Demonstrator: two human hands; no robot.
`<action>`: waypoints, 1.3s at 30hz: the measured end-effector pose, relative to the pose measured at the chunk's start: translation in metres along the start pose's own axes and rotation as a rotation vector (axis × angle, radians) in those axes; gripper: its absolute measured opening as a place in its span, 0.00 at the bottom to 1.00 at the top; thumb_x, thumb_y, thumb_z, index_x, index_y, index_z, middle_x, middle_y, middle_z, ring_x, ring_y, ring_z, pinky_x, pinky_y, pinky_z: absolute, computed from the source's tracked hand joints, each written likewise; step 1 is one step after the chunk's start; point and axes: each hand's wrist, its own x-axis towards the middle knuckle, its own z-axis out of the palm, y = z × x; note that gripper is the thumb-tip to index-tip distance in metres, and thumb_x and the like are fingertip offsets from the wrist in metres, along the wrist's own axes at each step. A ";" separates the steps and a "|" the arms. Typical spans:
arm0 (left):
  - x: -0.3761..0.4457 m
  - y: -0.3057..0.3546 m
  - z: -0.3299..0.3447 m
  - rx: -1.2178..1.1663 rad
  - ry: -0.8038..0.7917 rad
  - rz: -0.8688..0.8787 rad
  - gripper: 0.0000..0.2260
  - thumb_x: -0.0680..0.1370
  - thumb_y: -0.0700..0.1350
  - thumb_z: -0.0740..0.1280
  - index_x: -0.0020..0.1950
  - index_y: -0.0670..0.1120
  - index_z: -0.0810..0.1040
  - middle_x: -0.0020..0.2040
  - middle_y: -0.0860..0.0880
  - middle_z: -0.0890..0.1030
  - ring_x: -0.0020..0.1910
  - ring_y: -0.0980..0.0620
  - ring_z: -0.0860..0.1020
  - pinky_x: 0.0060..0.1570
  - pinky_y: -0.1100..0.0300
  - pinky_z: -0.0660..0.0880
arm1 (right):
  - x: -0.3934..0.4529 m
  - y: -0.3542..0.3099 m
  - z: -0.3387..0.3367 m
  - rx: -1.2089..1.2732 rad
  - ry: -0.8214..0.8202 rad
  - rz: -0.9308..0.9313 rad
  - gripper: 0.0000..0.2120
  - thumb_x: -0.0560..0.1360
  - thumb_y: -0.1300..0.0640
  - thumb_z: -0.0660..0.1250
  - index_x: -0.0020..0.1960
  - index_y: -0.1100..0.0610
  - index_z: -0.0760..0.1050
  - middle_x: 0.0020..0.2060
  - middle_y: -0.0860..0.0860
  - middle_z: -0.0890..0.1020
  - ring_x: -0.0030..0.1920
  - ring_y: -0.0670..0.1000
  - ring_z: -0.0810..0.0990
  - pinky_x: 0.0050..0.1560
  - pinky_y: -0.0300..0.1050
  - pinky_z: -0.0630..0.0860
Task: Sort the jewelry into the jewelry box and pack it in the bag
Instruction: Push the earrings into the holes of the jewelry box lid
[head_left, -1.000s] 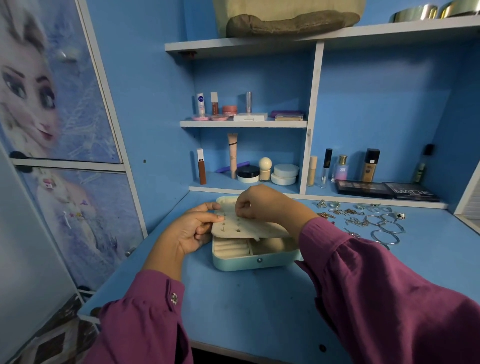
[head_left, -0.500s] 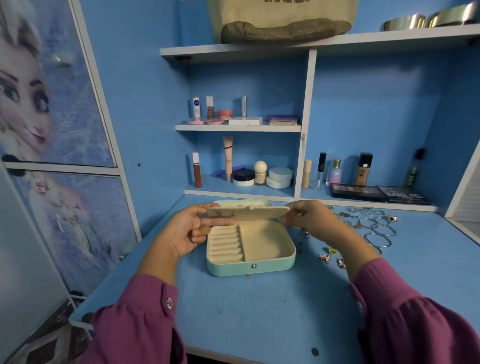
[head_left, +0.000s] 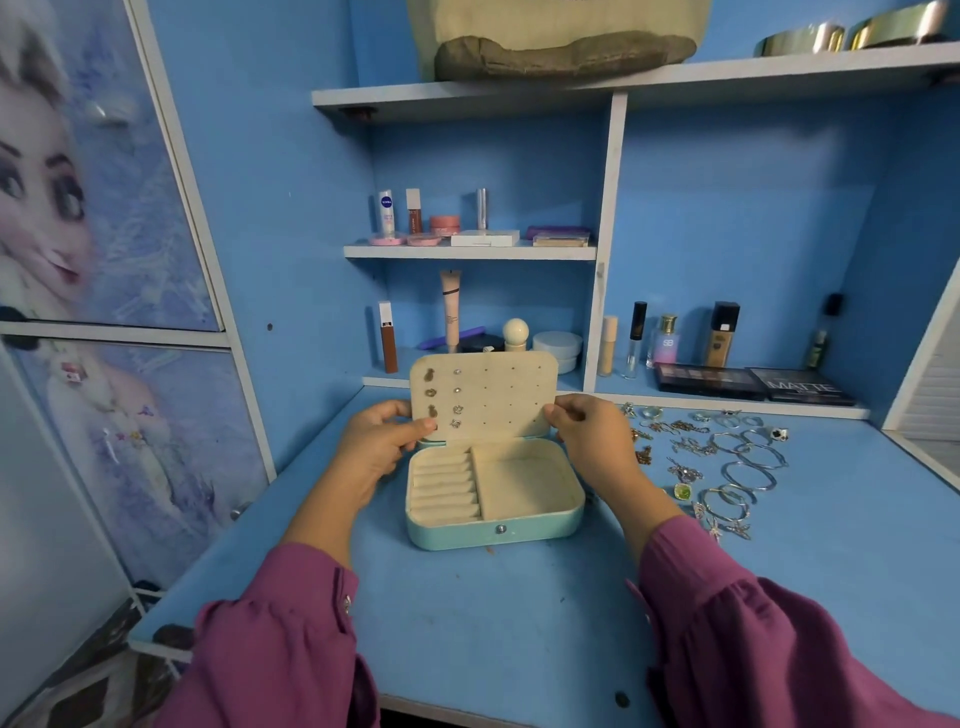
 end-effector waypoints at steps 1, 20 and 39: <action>0.000 -0.001 0.002 0.002 0.022 0.028 0.03 0.72 0.39 0.73 0.42 0.45 0.80 0.35 0.45 0.81 0.25 0.57 0.73 0.24 0.67 0.66 | 0.000 0.000 0.000 -0.005 0.002 0.003 0.12 0.78 0.56 0.64 0.58 0.60 0.79 0.47 0.52 0.82 0.47 0.49 0.78 0.47 0.39 0.69; 0.001 -0.006 0.014 0.186 -0.007 0.101 0.05 0.79 0.40 0.65 0.53 0.45 0.78 0.44 0.51 0.82 0.42 0.56 0.80 0.39 0.65 0.74 | -0.002 0.003 0.006 -0.139 -0.044 -0.039 0.09 0.79 0.61 0.62 0.46 0.61 0.79 0.34 0.52 0.76 0.37 0.50 0.72 0.33 0.36 0.66; 0.001 -0.006 0.007 0.236 0.010 0.071 0.04 0.77 0.40 0.67 0.50 0.43 0.80 0.42 0.48 0.82 0.41 0.50 0.80 0.43 0.59 0.76 | -0.004 0.002 0.008 -0.251 -0.094 -0.025 0.08 0.78 0.63 0.59 0.42 0.58 0.75 0.37 0.53 0.75 0.38 0.51 0.70 0.32 0.39 0.64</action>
